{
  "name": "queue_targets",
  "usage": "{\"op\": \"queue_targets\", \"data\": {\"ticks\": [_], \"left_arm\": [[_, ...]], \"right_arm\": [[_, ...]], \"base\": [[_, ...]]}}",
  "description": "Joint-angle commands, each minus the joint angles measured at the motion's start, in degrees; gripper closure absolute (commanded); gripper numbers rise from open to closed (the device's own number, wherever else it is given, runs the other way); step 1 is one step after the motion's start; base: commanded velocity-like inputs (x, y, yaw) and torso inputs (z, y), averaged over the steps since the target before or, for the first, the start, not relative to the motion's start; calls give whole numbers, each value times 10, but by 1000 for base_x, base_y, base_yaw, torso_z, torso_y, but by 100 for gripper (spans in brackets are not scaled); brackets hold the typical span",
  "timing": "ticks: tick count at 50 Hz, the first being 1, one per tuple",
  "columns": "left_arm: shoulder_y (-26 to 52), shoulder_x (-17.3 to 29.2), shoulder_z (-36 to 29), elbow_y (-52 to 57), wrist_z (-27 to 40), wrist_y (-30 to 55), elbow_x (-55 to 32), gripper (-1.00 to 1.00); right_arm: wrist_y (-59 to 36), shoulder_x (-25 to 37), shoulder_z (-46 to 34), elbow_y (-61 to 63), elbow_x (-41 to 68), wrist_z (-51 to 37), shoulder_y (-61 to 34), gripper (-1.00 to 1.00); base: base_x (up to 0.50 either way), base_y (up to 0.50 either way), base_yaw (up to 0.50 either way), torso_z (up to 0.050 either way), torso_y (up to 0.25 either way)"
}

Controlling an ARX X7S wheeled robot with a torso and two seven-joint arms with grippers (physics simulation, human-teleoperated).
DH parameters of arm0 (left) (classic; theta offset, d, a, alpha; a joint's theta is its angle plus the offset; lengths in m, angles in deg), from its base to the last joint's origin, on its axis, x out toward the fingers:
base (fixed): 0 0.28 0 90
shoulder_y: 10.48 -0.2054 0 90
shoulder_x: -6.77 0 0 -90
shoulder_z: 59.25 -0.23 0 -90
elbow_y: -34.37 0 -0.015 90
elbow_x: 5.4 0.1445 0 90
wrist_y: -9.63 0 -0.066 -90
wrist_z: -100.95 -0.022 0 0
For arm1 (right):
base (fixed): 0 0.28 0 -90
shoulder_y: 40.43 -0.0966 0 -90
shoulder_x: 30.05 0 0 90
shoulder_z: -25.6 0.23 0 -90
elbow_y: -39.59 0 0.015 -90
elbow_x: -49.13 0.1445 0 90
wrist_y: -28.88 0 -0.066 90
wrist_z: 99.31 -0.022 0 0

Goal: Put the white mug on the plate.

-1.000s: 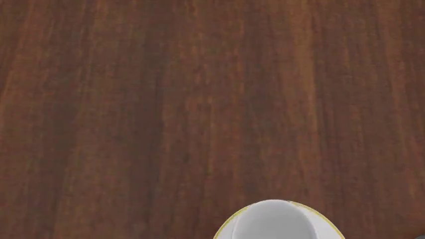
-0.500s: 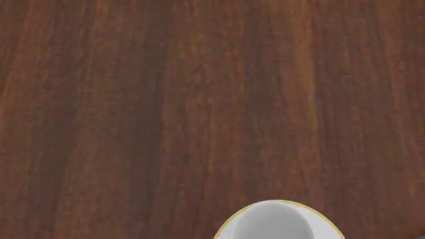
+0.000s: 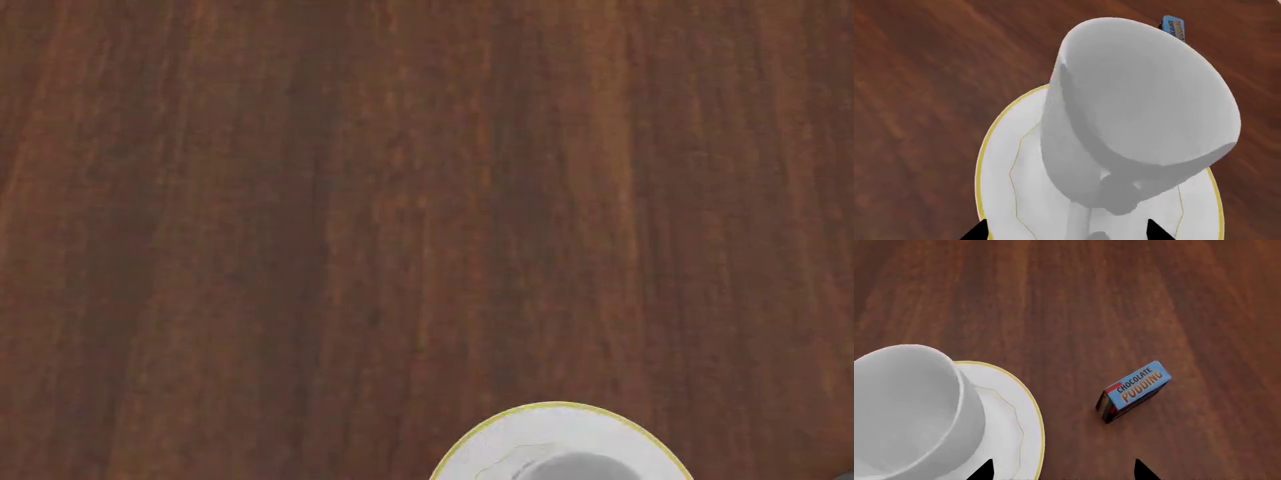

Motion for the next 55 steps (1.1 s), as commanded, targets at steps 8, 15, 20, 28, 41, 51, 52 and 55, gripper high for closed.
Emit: {"op": "queue_targets", "data": {"ticks": [8,15,20,28,41,51,52,55], "left_arm": [[-7,7,-1,2,2,-5,-9,-100],[-10,10,-1,12,7,-4,-11,-100],[-14,13,-3,23,12,-1,-11,-100],[-21,21,-7,55,24,8,-13,-100],[-31,36,-10,97,43,17,-14,-100],[-39,42,-14,107,51,16,-11,-100],[-39,43,-14,109,51,16,-11,-100],[-43,46,-15,113,54,14,-10,-100]], "right_arm": [[-1,-3,1,0,5,10,0,-100],[-3,-12,5,0,4,22,0,-100],[-5,-19,9,0,0,32,0,-100],[-3,-18,5,0,0,31,0,-100],[0,-10,-2,0,2,23,0,-100],[-1,-14,-2,0,1,29,0,-100],[-1,-17,-3,0,-3,34,0,-100],[-1,-22,-3,0,-10,40,0,-100]], "base": [[0,0,0,0,0],[0,0,0,0,0],[0,0,0,0,0],[0,0,0,0,0],[0,0,0,0,0],[0,0,0,0,0],[0,0,0,0,0],[0,0,0,0,0]]}}
